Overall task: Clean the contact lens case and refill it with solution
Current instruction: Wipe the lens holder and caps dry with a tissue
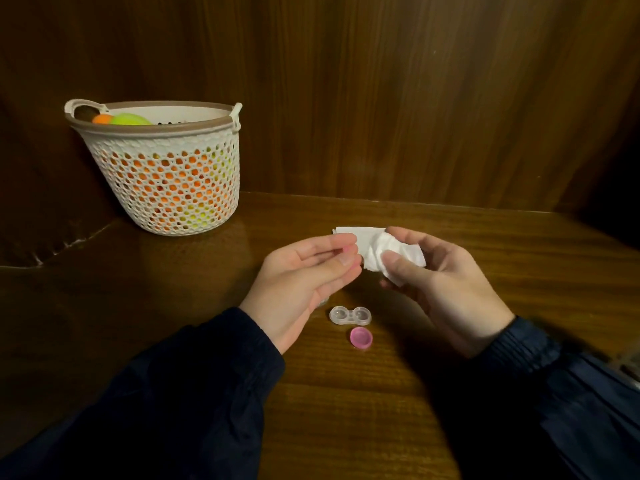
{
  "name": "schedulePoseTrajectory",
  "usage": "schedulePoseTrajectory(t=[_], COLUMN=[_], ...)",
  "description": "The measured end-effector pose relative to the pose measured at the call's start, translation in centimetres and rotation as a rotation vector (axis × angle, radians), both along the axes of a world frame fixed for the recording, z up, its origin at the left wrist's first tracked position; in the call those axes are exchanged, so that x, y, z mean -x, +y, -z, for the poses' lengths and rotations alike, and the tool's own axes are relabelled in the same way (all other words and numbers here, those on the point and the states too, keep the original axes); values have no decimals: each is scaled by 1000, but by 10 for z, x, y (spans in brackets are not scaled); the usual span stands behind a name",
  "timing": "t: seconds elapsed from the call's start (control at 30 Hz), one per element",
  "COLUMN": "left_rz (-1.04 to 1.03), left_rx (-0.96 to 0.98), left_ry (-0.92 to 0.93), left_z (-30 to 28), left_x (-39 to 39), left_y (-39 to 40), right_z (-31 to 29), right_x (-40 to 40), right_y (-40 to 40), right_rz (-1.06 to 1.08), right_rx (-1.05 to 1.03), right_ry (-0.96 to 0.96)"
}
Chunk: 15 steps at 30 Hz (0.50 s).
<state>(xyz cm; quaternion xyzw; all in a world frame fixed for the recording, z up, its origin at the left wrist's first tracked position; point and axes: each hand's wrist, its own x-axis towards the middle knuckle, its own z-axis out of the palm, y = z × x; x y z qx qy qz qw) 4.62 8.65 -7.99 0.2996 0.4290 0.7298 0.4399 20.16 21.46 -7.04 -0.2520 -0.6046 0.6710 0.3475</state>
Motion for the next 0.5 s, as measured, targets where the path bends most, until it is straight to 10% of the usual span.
schedulePoseTrajectory(t=[0.5], left_rz=[-47], left_rx=[11], left_ry=[236], left_z=[0], left_x=[-5], left_y=[-1], right_z=[9], right_x=[-3], right_y=[-7], right_rz=[176], right_rx=[-827], right_ry=[-47])
